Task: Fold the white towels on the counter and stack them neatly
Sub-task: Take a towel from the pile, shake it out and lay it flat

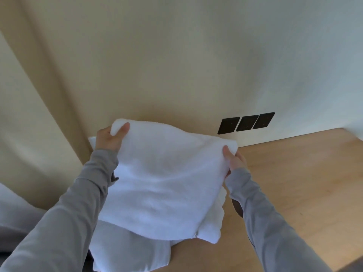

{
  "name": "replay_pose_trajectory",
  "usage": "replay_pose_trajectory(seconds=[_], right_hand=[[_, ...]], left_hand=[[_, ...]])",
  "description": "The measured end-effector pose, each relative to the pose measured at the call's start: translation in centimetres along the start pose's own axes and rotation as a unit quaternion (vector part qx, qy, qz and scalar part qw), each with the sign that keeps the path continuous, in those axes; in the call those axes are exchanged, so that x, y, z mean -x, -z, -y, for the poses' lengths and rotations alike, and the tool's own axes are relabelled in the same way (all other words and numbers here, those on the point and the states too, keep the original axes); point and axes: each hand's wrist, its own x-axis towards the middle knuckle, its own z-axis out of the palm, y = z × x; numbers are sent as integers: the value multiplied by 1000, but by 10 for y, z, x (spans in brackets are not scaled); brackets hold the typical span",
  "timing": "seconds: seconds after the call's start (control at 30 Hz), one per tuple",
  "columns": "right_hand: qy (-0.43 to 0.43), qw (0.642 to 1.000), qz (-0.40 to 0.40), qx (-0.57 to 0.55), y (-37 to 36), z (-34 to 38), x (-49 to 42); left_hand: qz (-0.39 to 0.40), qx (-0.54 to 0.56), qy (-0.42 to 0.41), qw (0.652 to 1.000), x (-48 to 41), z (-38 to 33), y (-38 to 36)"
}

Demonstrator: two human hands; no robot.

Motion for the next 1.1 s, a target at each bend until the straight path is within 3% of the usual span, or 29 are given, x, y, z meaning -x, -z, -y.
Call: replay_pose_trajectory(seconds=[0.17,0.43,0.7,1.1], right_hand=[[104,994,28,-34,-2,64,12],[238,964,75,-95,60,164,49],[339,936,37,-90,206,235,83],[345,931,-37,-116,405,255,78]], left_hand=[[-57,126,-47,989,14,-40,20],[-50,213,-168,961,76,-136,-6],[42,267,-160,949,167,-195,-120],[129,306,-153,931,276,-222,-288]])
